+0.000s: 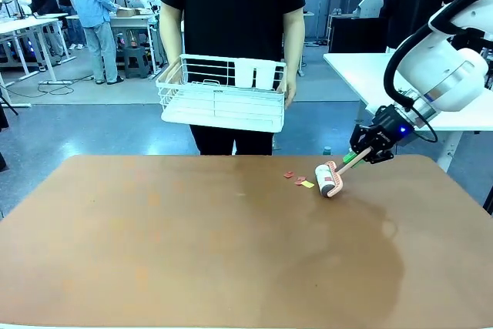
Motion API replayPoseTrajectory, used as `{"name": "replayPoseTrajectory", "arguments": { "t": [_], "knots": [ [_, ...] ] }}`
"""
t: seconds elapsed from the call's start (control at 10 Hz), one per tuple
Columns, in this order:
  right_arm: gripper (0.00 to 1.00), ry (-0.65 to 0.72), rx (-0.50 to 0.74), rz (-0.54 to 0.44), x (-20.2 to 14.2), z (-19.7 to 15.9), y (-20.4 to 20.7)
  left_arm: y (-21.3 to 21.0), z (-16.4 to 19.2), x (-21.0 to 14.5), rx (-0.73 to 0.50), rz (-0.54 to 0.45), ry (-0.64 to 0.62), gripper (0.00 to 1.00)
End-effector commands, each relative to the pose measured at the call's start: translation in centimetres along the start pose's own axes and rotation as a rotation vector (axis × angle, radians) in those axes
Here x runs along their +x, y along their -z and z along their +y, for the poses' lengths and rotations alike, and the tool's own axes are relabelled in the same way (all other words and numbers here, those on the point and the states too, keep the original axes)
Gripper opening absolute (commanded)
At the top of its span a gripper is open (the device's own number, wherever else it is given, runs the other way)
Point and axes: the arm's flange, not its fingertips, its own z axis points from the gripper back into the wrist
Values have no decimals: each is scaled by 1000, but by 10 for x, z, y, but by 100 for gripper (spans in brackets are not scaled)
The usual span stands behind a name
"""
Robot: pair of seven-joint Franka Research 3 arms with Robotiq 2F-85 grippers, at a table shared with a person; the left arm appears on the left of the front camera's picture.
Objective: Clean the table.
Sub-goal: Clean the table with the Lint Roller when the human lifts the Dish drying rack.
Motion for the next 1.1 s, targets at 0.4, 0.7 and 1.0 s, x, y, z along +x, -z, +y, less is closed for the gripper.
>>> {"name": "replayPoseTrajectory", "arguments": {
  "t": [0.4,0.7,1.0],
  "knots": [
    [21,-41,37,241,19,86,174,-3,-1,-2,-16,-1,8,100],
    [21,-60,42,195,12,103,174,-3,-1,-2,-16,-1,8,100],
    [21,-60,35,194,7,101,172,-3,-1,-2,-16,-1,8,100]
  ]
}}
